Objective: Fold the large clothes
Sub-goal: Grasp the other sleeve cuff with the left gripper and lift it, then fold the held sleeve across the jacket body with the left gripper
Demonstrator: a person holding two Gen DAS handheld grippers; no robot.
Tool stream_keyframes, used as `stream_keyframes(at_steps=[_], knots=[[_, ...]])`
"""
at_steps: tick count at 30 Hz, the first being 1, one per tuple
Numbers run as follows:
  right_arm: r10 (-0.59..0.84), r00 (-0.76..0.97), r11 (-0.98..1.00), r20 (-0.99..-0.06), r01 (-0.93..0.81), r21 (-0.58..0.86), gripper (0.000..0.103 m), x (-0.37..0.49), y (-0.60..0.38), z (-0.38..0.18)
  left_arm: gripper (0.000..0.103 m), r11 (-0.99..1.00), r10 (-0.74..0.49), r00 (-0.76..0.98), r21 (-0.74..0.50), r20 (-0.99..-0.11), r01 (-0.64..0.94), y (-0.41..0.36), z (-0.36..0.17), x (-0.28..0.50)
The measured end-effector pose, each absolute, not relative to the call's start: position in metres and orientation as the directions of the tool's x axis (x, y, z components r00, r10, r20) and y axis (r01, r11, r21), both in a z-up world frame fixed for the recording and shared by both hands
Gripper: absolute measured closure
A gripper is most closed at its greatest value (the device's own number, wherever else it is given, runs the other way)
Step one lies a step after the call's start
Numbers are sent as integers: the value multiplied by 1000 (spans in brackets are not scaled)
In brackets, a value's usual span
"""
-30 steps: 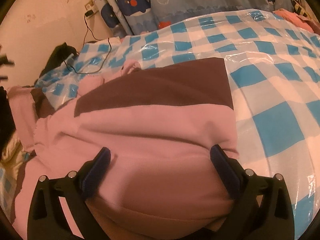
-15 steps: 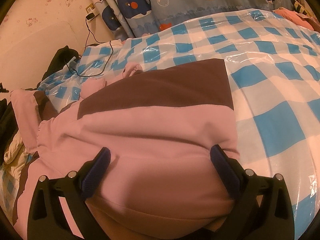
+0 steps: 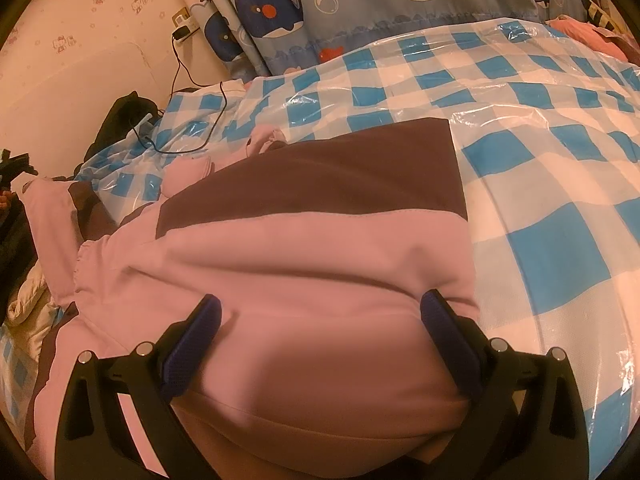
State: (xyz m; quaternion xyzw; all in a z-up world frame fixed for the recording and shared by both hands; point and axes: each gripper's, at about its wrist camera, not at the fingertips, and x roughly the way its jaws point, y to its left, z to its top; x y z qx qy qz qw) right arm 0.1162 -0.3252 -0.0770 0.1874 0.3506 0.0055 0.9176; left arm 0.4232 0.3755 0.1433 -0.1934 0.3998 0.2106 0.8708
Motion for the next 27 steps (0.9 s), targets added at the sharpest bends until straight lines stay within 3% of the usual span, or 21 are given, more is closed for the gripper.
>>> stream_keyframes(at_steps=[3,4,5,7,8,11,15,20,27], knots=[[142,755,930,-640,120,348,7,116,-325,-77,7,844,248,552,-102,-796,-526,367,135,437],[142,755,930,-640,120,348,7,116,-325,-77,13,848,241,558,-107,-794,-519,365,135,438],[142,755,930,-640,120,348,7,116,-325,-77,48,855,218,569,-126,-793,-504,363,134,439],[143,756,929,-639,120,349,7,116,-325,-77,75,862,94,594,-233,-799,-449,376,130,430],[143,755,930,-639,120,349,7,116,-325,-77,83,867,57,609,-263,-791,-423,377,130,426],[143,756,929,-639,119,350,7,116,-326,-77,88,885,20,664,-296,-748,-360,367,136,415],[142,755,930,-640,120,348,7,116,-325,-78,88,893,-139,821,-429,-554,-138,349,165,382],[141,755,930,-641,121,347,7,117,-325,-78,89,856,-279,863,-516,-422,25,317,197,356],[128,746,935,-654,129,330,7,118,-324,-76,89,791,-466,821,-572,-331,218,236,222,311]])
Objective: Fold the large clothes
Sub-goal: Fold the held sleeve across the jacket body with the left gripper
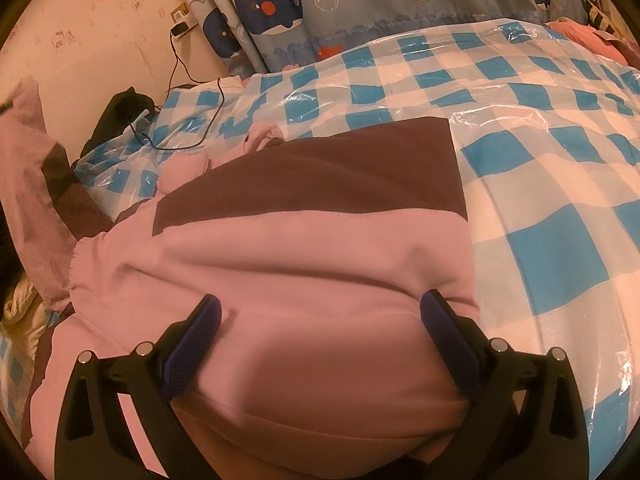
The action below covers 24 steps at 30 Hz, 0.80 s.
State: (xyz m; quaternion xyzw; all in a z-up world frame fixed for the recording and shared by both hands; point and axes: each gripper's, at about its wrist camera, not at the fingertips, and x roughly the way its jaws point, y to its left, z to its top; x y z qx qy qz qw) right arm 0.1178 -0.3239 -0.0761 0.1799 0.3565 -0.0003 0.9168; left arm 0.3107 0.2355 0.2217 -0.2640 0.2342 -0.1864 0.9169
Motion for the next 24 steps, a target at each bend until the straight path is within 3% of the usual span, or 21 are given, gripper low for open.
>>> stream_keyframes(at_steps=[10,17,24], knots=[[133,742,932,-656,130,337,7,119,-325,-78,89,712,-666,661,-559,-346,425,60,200,259],[167,749,914,-641,125,385,7,118,-331,-78,89,695,-719,522,-503,-460,514,-56,122,233],[270,790,827,-550,102,553,7,111,-354,-77,89,708,-704,454,-490,-546,509,-127,30,230]])
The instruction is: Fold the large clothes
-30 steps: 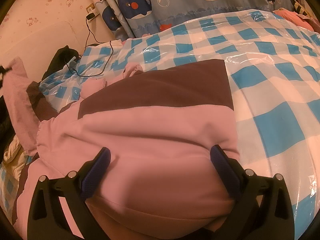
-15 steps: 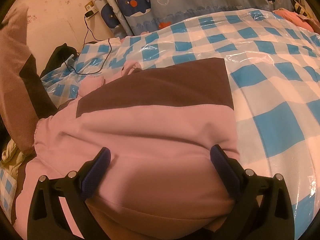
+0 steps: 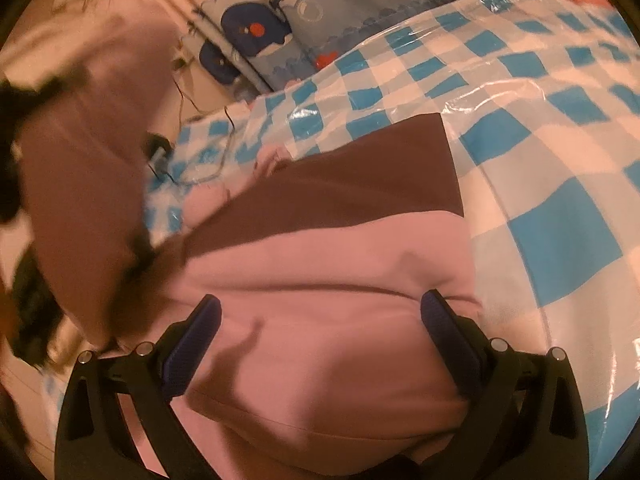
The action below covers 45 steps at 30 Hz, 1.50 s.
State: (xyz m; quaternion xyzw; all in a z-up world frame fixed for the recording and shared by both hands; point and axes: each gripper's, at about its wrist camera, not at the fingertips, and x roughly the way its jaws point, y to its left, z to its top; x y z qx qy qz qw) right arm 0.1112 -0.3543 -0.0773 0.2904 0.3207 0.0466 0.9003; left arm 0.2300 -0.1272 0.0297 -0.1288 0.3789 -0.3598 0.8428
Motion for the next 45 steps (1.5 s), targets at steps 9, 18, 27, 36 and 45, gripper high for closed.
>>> stream_keyframes(at_steps=[9,18,27,36,45], knots=[[392,891,489,-227,7,872,7,87,-410,-92,89,776,-590,441,-322,-676,543,-182,-54,220],[435,898,261,-64,-57,964,7,86,-437,-108,41,711,-471,394,-75,-789,699,-224,-81,178],[495,857,241,-141,20,970,7,97,-437,-97,20,749,-431,566,72,-703,659,-130,9,142],[477,814,487,-331,68,871,7,103,-404,-46,17,955,-294,664,-231,-687,184,94,-2,219],[448,712,666,-540,137,733,73,132,-372,-40,17,938,-309,628,-338,-714,78,143,-48,226]])
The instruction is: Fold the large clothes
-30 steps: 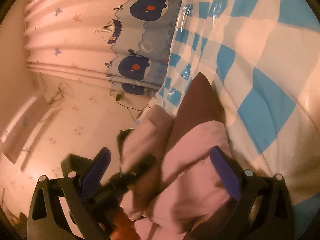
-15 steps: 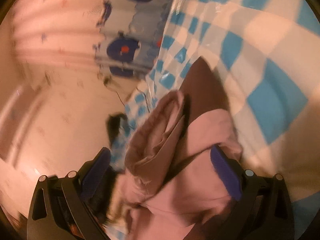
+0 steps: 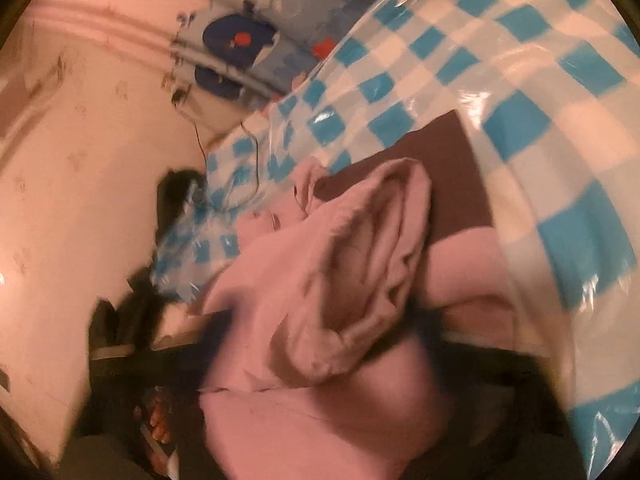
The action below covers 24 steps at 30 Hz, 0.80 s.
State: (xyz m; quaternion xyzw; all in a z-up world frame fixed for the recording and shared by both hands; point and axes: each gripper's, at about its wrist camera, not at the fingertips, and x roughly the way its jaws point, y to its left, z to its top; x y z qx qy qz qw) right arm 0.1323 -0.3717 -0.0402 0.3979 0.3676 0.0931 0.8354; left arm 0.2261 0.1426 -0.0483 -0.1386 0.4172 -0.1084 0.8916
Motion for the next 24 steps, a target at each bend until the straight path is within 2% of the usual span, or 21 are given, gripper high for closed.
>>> stream_keyframes(at_steps=[4,5,8,10,12,14,15,18,20,22,24], knots=[[391,754,758,-527,61,650,80,126,-358,-6,17,938,-310,675,-331,-670,103,136,-33,219],[383,787,782,-483,2,623,80,117,-353,11,17,937,-316,689,-331,-652,116,134,-26,218],[334,835,828,-437,-38,559,81,99,-350,32,17,933,-336,695,-327,-636,152,127,-20,225],[324,814,818,-482,15,574,81,105,-359,12,17,940,-326,641,-310,-695,142,121,-38,241],[301,749,827,-591,104,553,81,114,-367,-30,15,956,-289,544,-268,-788,120,114,-69,258],[356,687,791,-634,140,596,81,119,-371,-65,13,973,-230,498,-193,-836,125,108,-96,264],[377,682,766,-626,151,625,79,115,-375,-74,13,974,-226,505,-187,-833,127,107,-95,261],[349,717,743,-604,181,644,52,99,-390,-62,13,979,-204,535,-158,-820,131,106,-75,253],[254,770,760,-585,215,613,52,85,-401,-39,13,977,-212,599,-147,-772,155,106,-53,244],[126,837,821,-533,214,529,47,72,-400,-1,13,974,-226,656,-145,-720,177,103,-34,239],[122,863,876,-489,138,462,45,80,-383,27,13,968,-252,689,-164,-679,193,100,-24,241]])
